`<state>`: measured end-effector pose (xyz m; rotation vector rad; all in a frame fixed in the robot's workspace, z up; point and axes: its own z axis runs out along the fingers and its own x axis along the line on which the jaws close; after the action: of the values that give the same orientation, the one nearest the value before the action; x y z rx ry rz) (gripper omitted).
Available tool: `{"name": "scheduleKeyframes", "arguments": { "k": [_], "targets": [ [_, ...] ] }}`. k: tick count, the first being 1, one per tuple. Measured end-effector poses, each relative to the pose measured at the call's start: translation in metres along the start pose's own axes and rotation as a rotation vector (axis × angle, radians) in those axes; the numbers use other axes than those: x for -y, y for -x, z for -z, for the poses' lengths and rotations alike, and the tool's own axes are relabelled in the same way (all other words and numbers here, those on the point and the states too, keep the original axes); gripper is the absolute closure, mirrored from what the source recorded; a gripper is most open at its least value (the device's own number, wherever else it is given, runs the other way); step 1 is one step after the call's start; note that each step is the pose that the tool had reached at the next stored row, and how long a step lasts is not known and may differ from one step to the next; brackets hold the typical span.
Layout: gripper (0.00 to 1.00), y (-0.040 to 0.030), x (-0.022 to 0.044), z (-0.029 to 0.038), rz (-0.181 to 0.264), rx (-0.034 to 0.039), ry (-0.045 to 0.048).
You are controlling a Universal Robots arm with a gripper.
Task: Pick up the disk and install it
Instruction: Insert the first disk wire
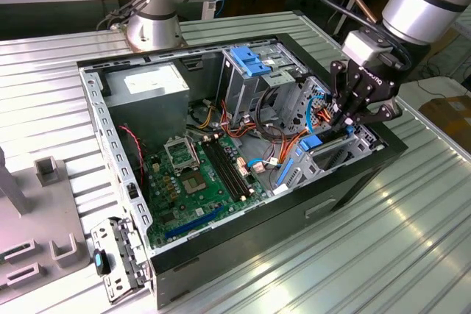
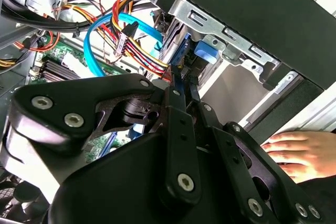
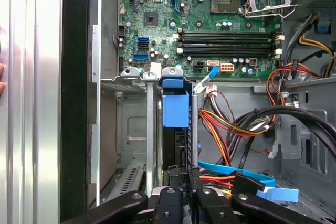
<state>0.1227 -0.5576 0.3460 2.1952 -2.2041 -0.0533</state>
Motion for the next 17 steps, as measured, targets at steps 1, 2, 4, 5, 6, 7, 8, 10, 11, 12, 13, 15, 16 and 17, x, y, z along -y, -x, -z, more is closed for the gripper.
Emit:
{"name": "scheduleKeyframes", "arguments": {
  "k": [1, 2, 4, 5, 6, 7, 8, 10, 11, 12, 13, 15, 16, 17],
  "targets": [
    [0.83, 0.0, 0.0, -0.0003, 0.0, 0.0001, 0.0],
    [0.83, 0.0, 0.0, -0.0006, 0.0, 0.0002, 0.0],
    [0.83, 0.0, 0.0001, -0.0014, 0.0, 0.0002, 0.0],
    [0.83, 0.0, 0.0001, -0.0015, 0.0, 0.0005, 0.0],
    [0.83, 0.0, 0.0001, -0.0015, 0.0, 0.0013, 0.0],
    [0.83, 0.0, 0.0001, -0.0013, 0.0, 0.0018, 0.0],
    [0.83, 0.0, 0.0, -0.0008, 0.0, 0.0021, 0.0],
    [0.83, 0.0, 0.0, 0.001, 0.0, 0.0016, -0.0001],
    [0.83, 0.0, 0.0, 0.001, 0.0, 0.0018, 0.0],
    [0.83, 0.0, -0.0001, 0.0011, 0.0, 0.0018, 0.0],
    [0.83, 0.0, 0.0, 0.0012, 0.0, 0.002, 0.0],
    [0.83, 0.0, -0.0001, 0.0014, 0.0, 0.0045, 0.0],
    [0.83, 0.0, -0.0001, 0.0013, 0.0, 0.0048, 0.0],
    [0.83, 0.0, -0.0001, 0.0012, 0.0, 0.0051, 0.0]
  ]
}}
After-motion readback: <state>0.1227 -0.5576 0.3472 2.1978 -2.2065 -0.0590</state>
